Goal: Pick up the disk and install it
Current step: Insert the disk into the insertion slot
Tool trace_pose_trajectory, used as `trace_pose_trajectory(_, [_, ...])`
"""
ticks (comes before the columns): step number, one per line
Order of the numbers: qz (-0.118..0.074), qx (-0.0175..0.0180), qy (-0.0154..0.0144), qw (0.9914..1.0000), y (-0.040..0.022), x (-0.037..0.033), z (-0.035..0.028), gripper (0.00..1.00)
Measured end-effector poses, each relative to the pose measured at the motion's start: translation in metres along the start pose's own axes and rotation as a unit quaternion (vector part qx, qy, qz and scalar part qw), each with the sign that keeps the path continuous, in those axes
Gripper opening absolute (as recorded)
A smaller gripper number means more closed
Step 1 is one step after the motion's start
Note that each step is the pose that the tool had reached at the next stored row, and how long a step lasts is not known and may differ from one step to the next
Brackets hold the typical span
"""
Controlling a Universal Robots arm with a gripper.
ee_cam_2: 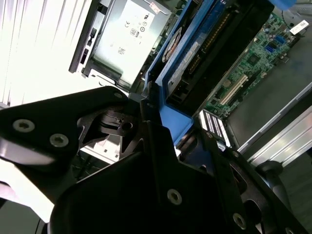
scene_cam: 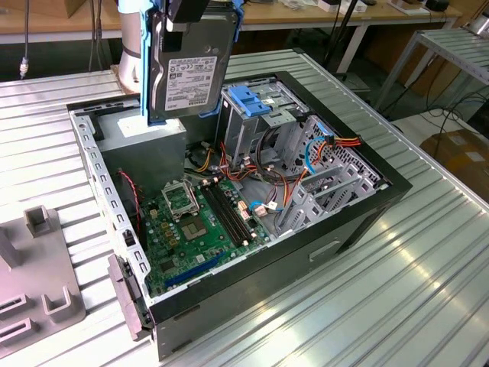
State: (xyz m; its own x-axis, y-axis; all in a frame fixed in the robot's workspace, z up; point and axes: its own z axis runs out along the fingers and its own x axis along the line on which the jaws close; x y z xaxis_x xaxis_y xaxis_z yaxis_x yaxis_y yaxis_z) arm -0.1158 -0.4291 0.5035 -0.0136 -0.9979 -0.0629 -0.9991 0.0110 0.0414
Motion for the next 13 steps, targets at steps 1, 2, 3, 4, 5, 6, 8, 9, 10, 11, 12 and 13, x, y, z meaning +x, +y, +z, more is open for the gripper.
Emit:
trace_pose_trajectory(1, [0.000,0.0000,0.0000,1.00000,0.0000,0.0009,0.0000,0.37])
trace_pose_trajectory(2, [0.000,0.0000,0.0000,1.00000,0.0000,0.0018,-0.0001,0.37])
trace_pose_trajectory(3, [0.000,0.0000,0.0000,1.00000,0.0000,0.0027,-0.0002,0.37])
trace_pose_trajectory(4, [0.000,0.0000,0.0000,1.00000,0.0000,0.0037,-0.0002,0.37])
trace_pose_trajectory(5, [0.000,0.0000,0.0000,1.00000,0.0000,0.0044,-0.0003,0.37])
trace_pose_trajectory(6, [0.000,0.0000,0.0000,1.00000,-0.0004,0.0050,-0.0003,0.37])
trace_pose_trajectory(8, [0.000,0.0000,0.0000,1.00000,-0.0051,0.0058,-0.0005,0.37])
trace_pose_trajectory(9, [0.000,-0.0001,0.0000,1.00000,-0.0075,0.0061,-0.0007,0.37])
trace_pose_trajectory(10, [0.000,-0.0001,0.0000,1.00000,-0.0087,0.0063,-0.0007,0.37])
trace_pose_trajectory(11, [0.000,-0.0001,0.0000,1.00000,-0.0104,0.0068,-0.0009,0.37])
trace_pose_trajectory(12, [0.000,-0.0001,0.0000,1.00000,-0.0109,0.0073,-0.0009,0.37])
trace_pose_trajectory(13, [0.000,-0.0001,0.0000,1.00000,-0.0112,0.0081,-0.0010,0.37])
